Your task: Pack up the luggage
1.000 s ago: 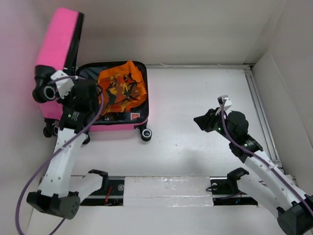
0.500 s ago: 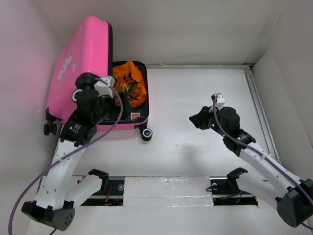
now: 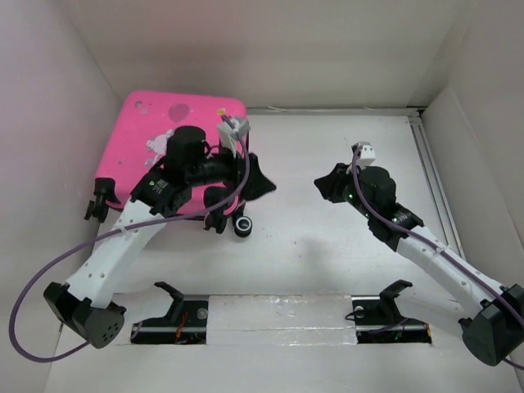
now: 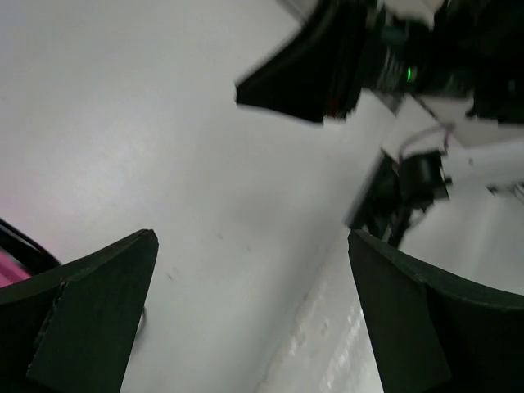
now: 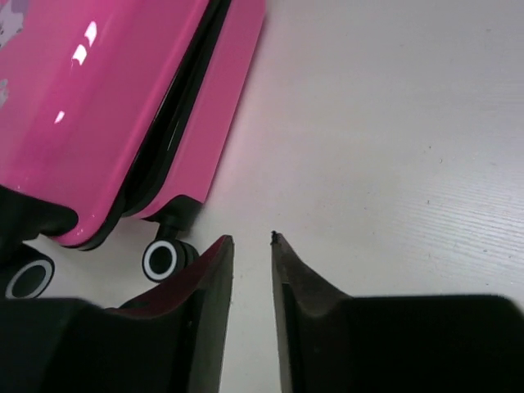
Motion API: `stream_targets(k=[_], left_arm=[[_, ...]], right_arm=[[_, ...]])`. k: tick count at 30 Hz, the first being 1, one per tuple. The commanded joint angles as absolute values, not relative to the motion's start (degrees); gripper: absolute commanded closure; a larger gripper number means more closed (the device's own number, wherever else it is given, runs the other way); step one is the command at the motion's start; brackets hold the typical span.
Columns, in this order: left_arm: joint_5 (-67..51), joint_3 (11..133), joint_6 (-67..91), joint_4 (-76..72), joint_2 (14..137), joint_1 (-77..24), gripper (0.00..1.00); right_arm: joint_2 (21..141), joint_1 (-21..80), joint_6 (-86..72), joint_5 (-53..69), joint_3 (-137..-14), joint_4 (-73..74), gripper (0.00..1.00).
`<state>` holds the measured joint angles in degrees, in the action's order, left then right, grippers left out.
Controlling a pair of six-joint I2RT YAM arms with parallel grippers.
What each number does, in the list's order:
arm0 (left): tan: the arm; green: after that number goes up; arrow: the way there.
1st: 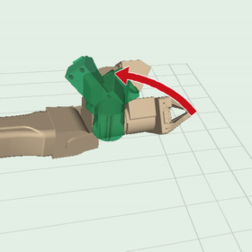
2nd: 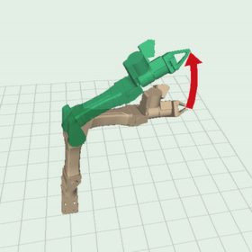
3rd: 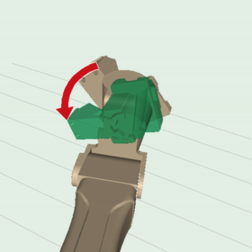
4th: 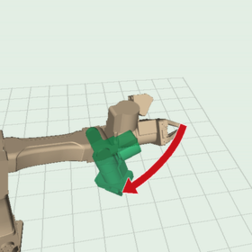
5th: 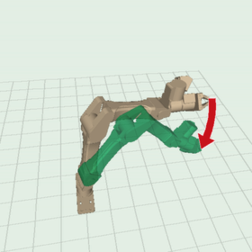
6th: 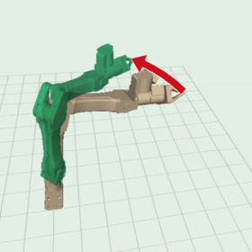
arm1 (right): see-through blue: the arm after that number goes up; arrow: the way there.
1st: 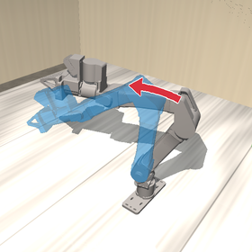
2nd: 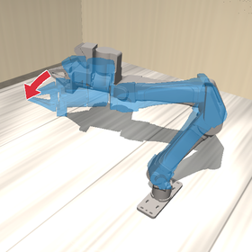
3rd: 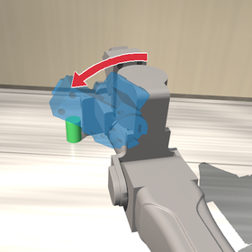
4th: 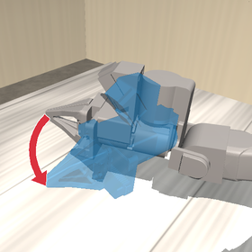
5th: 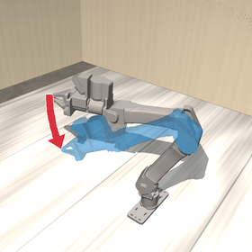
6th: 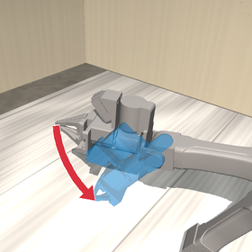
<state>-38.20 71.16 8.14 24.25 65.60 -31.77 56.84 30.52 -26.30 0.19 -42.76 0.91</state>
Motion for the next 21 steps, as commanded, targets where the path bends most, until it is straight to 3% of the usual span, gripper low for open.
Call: stream_targets(k=[1, 2, 3, 4, 5, 6, 8, 12, 16, 21], left_arm=[[-23.57, 79.88, 13.52, 11.87, 63.54, -31.2, 0.0], [-19.12, 81.2, 14.41, 11.34, 65.46, -30.24, 0.02], [-14.98, 82.43, 15.63, 10.55, 66.61, -28.93, 0.08], [-11.03, 84.79, 17.73, 10.55, 67.84, -27.18, 0.2], [-5.42, 86.21, 22.45, 11.16, 70.72, -22.46, 0.36], [-4.06, 87.7, 24.41, 11.77, 72.23, -19.54, 0.62], [1.98, 90.96, 27.32, 13.62, 74.96, -14.18, 0.74], [4.9, 94.3, 30.05, 15.1, 82.59, 2.94, 0.78], [8.09, 98.34, 29.44, 18.02, 89.45, 12.8, 0.82], [16.5, 110.01, 25.23, 26.87, 100.18, 15.56, 0.85]], right_arm=[[58.7, 31.11, -25.84, -2.64, -46.32, -0.88, 0.72], [59.41, 31.11, -25.84, -2.11, -46.93, -0.88, 0.79], [60.02, 31.11, -25.32, -2.11, -46.93, -0.88, 0.94], [60.55, 31.64, -25.31, -2.11, -46.93, -0.88, 1.0], [61.34, 31.64, -25.31, -2.11, -46.93, -0.88, 1.0], [61.35, 31.64, -25.31, -2.11, -46.93, -1.66, 1.0], [63.18, 31.64, -25.31, -2.11, -46.93, -3.07, 1.0], [66.96, 32.17, -24.7, -0.97, -48.24, -3.78, 1.0], [71.36, 32.78, -24.7, -0.44, -50.44, -4.48, 1.0], [77.68, 33.31, -25.22, -0.44, -52.38, -6.42, 1.0]])
